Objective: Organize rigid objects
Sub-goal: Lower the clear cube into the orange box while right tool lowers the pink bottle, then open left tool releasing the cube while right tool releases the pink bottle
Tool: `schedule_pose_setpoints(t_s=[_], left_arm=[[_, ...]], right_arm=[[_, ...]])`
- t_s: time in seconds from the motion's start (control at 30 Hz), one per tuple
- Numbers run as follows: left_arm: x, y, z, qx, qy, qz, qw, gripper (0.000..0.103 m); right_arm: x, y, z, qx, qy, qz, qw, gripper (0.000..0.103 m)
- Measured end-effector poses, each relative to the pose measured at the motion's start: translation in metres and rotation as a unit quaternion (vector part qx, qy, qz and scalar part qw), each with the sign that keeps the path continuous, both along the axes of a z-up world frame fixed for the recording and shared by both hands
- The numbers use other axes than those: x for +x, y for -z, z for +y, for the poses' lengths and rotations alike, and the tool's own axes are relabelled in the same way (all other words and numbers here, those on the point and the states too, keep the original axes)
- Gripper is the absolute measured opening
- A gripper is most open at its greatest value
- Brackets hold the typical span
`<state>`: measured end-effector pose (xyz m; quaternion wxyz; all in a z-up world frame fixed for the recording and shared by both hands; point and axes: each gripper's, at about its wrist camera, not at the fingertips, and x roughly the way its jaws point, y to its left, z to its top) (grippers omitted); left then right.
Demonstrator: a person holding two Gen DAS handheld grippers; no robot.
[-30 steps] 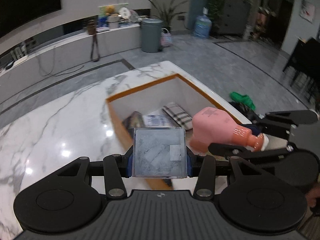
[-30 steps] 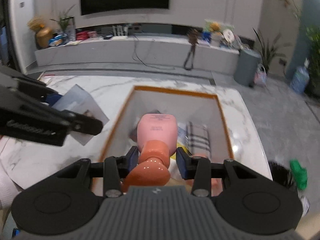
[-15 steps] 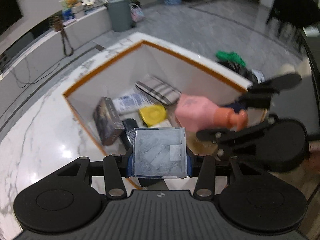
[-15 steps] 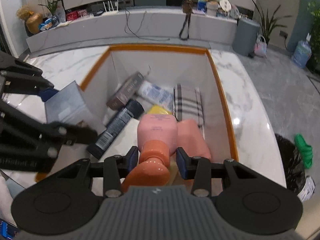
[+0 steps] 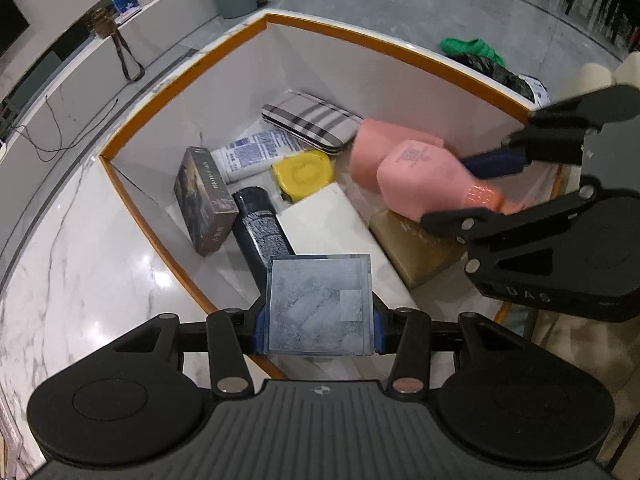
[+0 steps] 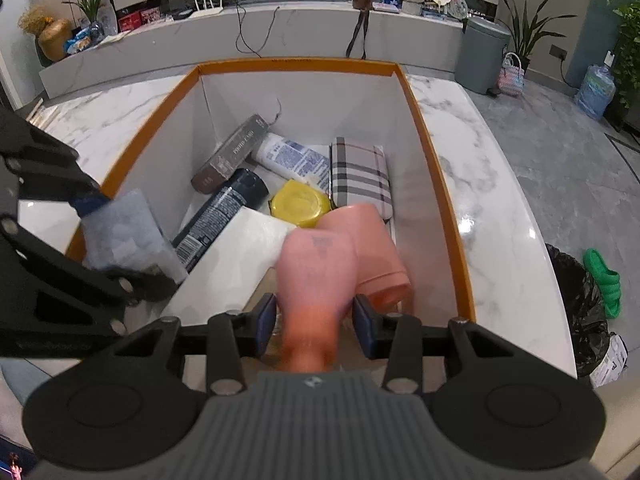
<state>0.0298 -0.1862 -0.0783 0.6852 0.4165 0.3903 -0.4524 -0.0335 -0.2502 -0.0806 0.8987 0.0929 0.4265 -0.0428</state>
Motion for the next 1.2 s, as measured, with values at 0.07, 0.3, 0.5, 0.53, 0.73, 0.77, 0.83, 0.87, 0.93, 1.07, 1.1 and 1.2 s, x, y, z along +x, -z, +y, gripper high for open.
schedule_pose_setpoints(t_s=[0.07, 0.3, 0.5, 0.53, 0.73, 0.77, 0.83, 0.87, 0.93, 1.07, 1.1, 1.2], left_arm=[[-0.002, 0.000, 0.000, 0.002, 0.003, -0.004, 1.0000, 0.053], [-0.002, 0.000, 0.002, -0.002, -0.006, 0.008, 0.9999, 0.053], [0.000, -0.004, 0.006, -0.016, -0.015, 0.017, 0.9996, 0.060], [0.000, -0.005, 0.006, -0.018, -0.015, 0.018, 0.9996, 0.060], [0.005, -0.016, 0.013, -0.054, -0.038, 0.032, 0.9973, 0.069], [0.006, -0.019, 0.015, -0.059, -0.044, 0.033, 0.9967, 0.069], [0.008, -0.027, 0.020, -0.075, -0.057, 0.034, 0.9950, 0.069], [0.009, -0.031, 0.023, -0.083, -0.063, 0.032, 0.9940, 0.069], [0.010, -0.042, 0.029, -0.102, -0.077, 0.028, 0.9915, 0.069], [0.010, -0.066, 0.043, -0.144, -0.107, 0.014, 0.9837, 0.070], [0.009, -0.072, 0.047, -0.154, -0.116, 0.010, 0.9812, 0.071], [0.002, -0.087, 0.060, -0.181, -0.131, -0.005, 0.9747, 0.075]], right_arm=[[-0.002, -0.003, 0.002, -0.007, 0.002, -0.006, 1.000, 0.049], [-0.007, -0.009, 0.006, -0.011, 0.010, -0.023, 1.000, 0.053], [-0.007, -0.008, 0.006, -0.009, 0.014, -0.027, 1.000, 0.055], [-0.007, -0.008, 0.005, -0.010, 0.015, -0.027, 0.999, 0.055], [-0.009, -0.011, 0.002, -0.006, 0.026, -0.035, 0.999, 0.058], [-0.010, -0.013, 0.001, -0.006, 0.029, -0.038, 0.999, 0.060], [-0.013, -0.018, 0.000, -0.006, 0.033, -0.048, 0.998, 0.061], [-0.014, -0.020, 0.000, -0.007, 0.034, -0.051, 0.998, 0.062], [-0.018, -0.026, 0.000, -0.009, 0.037, -0.061, 0.997, 0.064], [-0.026, -0.039, 0.000, -0.010, 0.042, -0.083, 0.996, 0.067], [-0.029, -0.042, 0.001, -0.011, 0.042, -0.089, 0.995, 0.070], [-0.039, -0.051, 0.004, -0.020, 0.042, -0.107, 0.993, 0.072]])
